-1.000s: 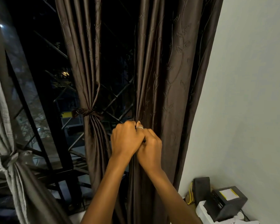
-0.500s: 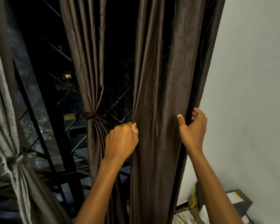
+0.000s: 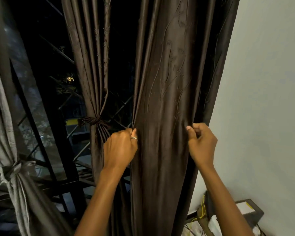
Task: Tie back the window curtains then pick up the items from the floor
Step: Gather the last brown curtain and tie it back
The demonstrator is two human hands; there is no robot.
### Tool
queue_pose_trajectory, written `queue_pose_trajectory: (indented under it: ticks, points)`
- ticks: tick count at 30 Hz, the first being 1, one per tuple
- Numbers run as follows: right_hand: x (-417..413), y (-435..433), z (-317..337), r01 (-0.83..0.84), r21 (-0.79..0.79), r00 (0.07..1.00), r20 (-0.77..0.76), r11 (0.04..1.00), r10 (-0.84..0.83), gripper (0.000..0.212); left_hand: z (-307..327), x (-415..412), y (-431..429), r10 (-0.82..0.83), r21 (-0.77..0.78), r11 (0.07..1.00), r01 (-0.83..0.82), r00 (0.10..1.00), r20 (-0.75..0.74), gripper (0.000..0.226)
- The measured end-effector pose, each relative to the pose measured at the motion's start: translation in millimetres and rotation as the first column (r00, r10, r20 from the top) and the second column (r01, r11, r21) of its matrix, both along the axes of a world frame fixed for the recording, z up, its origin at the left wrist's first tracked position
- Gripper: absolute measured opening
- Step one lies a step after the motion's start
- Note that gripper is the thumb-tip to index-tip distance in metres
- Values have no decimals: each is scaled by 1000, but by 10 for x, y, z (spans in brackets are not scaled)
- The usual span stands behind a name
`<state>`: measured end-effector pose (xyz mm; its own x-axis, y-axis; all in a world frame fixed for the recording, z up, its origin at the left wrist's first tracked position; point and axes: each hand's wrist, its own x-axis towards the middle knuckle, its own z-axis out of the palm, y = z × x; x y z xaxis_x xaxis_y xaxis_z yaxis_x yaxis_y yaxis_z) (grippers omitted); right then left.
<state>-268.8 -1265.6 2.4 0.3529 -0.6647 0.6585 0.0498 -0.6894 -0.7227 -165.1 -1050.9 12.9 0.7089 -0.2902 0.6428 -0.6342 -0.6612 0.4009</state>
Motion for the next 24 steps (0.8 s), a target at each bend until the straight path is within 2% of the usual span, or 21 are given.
queue_pose_trajectory:
  ticks: [8, 13, 18, 24]
  points:
    - [198, 636, -33, -169, -96, 981, 80, 981, 177, 5, -3, -192, -155, -24, -4, 1000, 24, 1000, 15, 37]
    - [319, 843, -27, -264, -25, 961, 77, 964, 265, 7, 11, -221, -233, -107, -40, 994, 105, 992, -64, 37]
    - [344, 936, -16, -285, 39, 955, 98, 958, 280, 6, -22, -196, -253, -168, -67, 985, 161, 979, -112, 33]
    - [327, 903, 22, -316, 105, 947, 92, 943, 307, 9, 24, -197, -227, -346, -17, 937, 348, 924, -162, 23]
